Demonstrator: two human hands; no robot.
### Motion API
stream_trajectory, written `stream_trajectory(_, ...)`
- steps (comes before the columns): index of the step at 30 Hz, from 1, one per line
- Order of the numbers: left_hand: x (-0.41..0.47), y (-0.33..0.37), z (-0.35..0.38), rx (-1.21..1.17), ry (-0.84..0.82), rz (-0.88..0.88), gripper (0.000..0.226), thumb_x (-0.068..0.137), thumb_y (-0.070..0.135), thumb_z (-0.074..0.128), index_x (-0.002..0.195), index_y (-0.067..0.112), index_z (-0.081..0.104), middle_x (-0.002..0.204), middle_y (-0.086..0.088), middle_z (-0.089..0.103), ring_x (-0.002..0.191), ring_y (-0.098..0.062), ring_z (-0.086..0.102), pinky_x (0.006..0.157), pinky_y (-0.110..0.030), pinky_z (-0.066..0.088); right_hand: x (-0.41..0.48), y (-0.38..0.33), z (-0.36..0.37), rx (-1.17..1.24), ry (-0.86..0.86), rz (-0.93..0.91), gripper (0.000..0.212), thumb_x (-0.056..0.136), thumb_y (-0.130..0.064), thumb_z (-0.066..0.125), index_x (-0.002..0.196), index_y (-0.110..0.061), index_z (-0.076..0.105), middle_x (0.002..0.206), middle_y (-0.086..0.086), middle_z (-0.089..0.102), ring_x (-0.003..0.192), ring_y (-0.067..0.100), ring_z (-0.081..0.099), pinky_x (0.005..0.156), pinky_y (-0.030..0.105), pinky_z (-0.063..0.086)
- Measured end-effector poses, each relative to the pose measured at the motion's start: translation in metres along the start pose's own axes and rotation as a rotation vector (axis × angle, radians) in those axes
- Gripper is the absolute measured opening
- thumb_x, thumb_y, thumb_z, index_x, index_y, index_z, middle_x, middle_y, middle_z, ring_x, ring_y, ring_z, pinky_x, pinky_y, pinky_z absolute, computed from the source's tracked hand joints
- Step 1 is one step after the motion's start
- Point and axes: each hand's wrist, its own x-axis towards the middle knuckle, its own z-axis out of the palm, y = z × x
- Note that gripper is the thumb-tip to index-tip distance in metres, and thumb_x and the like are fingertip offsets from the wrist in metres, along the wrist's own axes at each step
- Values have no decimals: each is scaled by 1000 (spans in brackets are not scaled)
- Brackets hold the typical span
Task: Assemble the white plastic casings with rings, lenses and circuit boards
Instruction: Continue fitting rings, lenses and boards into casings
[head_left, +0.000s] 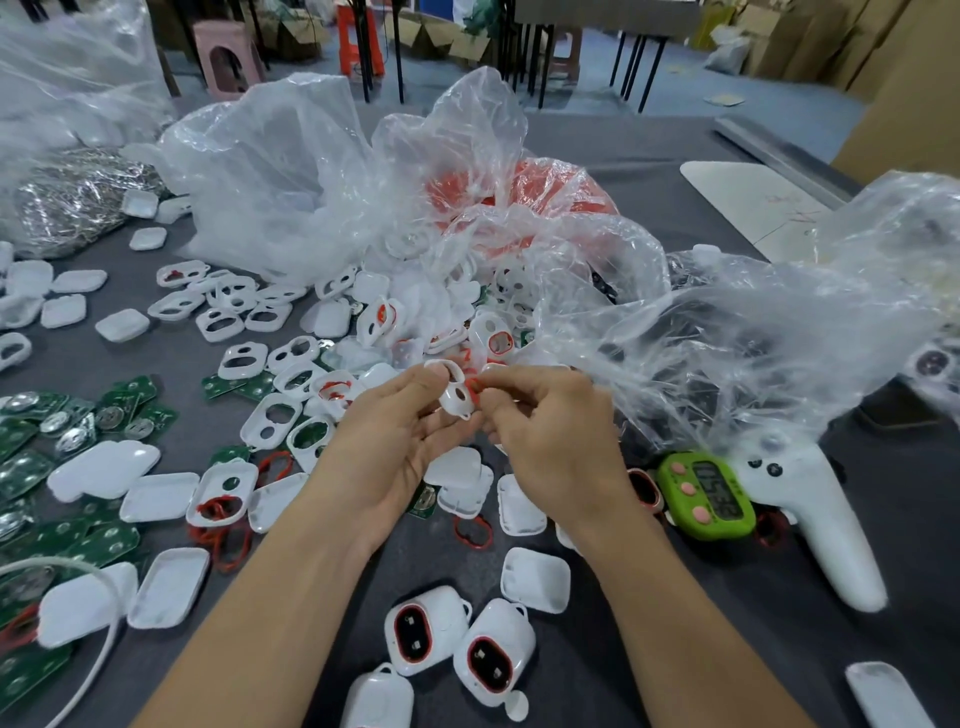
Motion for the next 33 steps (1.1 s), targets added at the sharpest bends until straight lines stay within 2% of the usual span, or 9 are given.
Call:
stream_trajectory(3, -2, 2, -1, 47, -48, 10, 23, 80, 25, 70, 94, 11, 83, 108, -18, 76, 89, -23, 76, 71, -29, 62, 3, 0, -7, 90, -27, 35, 20, 79, -12, 82, 93, -27, 81, 83, -15, 78, 76, 1, 74, 80, 31, 62)
stream_trajectory(7, -3, 4, -2, 60, -95, -10, 29, 83, 25, 69, 102, 8, 81, 113, -21, 75, 98, -27, 76, 73, -29, 62, 2, -2, -17, 42, 0, -36, 18, 83, -15, 81, 96, -27, 82, 84, -17, 78, 78, 4, 73, 78, 30, 61)
stream_trajectory(12, -6, 4, -2, 197, -178, -49, 31, 86, 36, 67, 100, 13, 82, 104, -16, 78, 91, -23, 78, 72, -27, 61, -1, -8, -22, 62, 42, -77, 22, 80, -20, 85, 93, -37, 81, 85, -19, 76, 63, -3, 63, 58, 11, 45)
stream_trajectory(17, -6, 4, -2, 228, -203, -46, 33, 80, 42, 72, 99, 17, 83, 98, -12, 79, 88, -19, 77, 74, -27, 61, -3, -10, -19, 80, 33, -113, 28, 77, -12, 86, 94, -35, 82, 92, -20, 77, 84, -3, 71, 77, 20, 58)
stream_trajectory(20, -7, 5, -3, 228, -216, -63, 33, 79, 42, 72, 95, 16, 83, 94, -13, 79, 85, -21, 78, 72, -27, 62, -5, -10, -17, 120, 38, -126, 29, 78, -10, 85, 89, -36, 82, 87, -22, 77, 82, 0, 73, 76, 22, 59)
stream_trajectory(24, -10, 12, -9, 253, -297, -121, 43, 79, 47, 74, 95, 9, 82, 96, -22, 77, 89, -27, 78, 70, -27, 62, -5, -12, -23, 314, -94, -77, 29, 75, -2, 85, 83, -30, 83, 80, -11, 79, 76, 11, 76, 69, 28, 62)
stream_trajectory(28, -14, 15, -15, 237, -434, -175, 48, 81, 49, 77, 101, 6, 81, 95, -23, 77, 88, -28, 78, 71, -28, 63, 4, -9, -30, 493, -215, -14, 31, 54, -7, 93, 79, -21, 82, 79, 3, 78, 69, 21, 70, 63, 32, 59)
stream_trajectory(31, -14, 16, -18, 232, -551, -217, 60, 81, 47, 82, 115, -2, 74, 100, -23, 75, 91, -30, 76, 74, -31, 64, 8, 0, -30, 590, -389, 127, 53, 48, -11, 95, 98, -15, 79, 103, 13, 77, 87, 24, 69, 70, 31, 57)
stream_trajectory(33, -14, 17, -20, 259, -580, -237, 64, 83, 46, 81, 122, -3, 70, 104, -22, 74, 92, -29, 76, 75, -33, 64, 7, 5, -30, 645, -492, 169, 56, 51, -11, 96, 105, -12, 78, 107, 14, 76, 92, 21, 72, 73, 30, 58)
